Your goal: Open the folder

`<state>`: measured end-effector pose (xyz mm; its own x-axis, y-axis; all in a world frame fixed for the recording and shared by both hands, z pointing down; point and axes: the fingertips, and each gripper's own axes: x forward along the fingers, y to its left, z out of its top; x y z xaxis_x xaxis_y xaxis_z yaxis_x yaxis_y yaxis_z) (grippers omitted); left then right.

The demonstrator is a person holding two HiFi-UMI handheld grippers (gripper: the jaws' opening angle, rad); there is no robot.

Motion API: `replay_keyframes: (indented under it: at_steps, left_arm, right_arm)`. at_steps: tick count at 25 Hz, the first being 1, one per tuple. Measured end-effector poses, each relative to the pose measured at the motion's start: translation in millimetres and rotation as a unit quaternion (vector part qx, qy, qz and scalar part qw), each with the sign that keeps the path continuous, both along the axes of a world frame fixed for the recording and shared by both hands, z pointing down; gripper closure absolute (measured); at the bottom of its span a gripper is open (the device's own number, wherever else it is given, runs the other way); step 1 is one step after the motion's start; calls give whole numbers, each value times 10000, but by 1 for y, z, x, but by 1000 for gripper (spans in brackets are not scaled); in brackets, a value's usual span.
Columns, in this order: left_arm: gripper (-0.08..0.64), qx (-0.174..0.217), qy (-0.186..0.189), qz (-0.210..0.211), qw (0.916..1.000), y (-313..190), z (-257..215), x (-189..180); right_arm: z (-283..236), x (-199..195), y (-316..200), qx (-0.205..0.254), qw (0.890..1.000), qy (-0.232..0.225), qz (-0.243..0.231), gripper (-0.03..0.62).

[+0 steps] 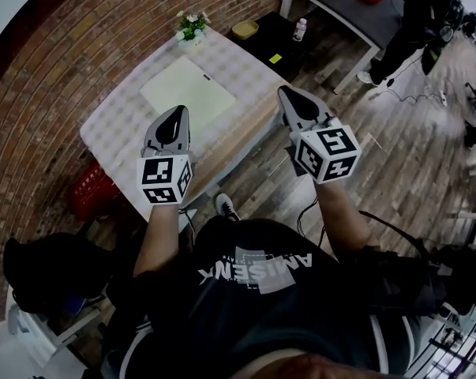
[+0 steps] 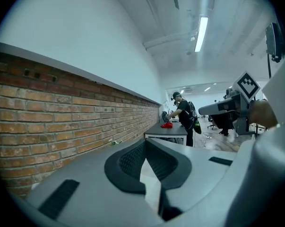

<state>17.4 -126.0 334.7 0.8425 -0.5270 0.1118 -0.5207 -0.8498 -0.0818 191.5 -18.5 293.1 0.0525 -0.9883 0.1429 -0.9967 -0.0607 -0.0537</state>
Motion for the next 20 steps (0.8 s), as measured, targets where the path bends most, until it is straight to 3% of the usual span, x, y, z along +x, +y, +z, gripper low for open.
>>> replay_keyframes:
  at_steps: [10, 14, 20]
  left_arm:
    - [545, 13, 40, -90, 10000, -91, 7, -2]
    - [545, -18, -91, 97, 9999, -111, 17, 6]
    - [545, -169, -182, 63, 9997, -125, 34, 18]
  right_arm:
    - [0, 1, -90, 23, 9999, 51, -104, 551]
    - [9, 7, -119, -101, 9999, -95, -99, 551]
    - [23, 13, -157, -199, 9987, -157, -449, 551]
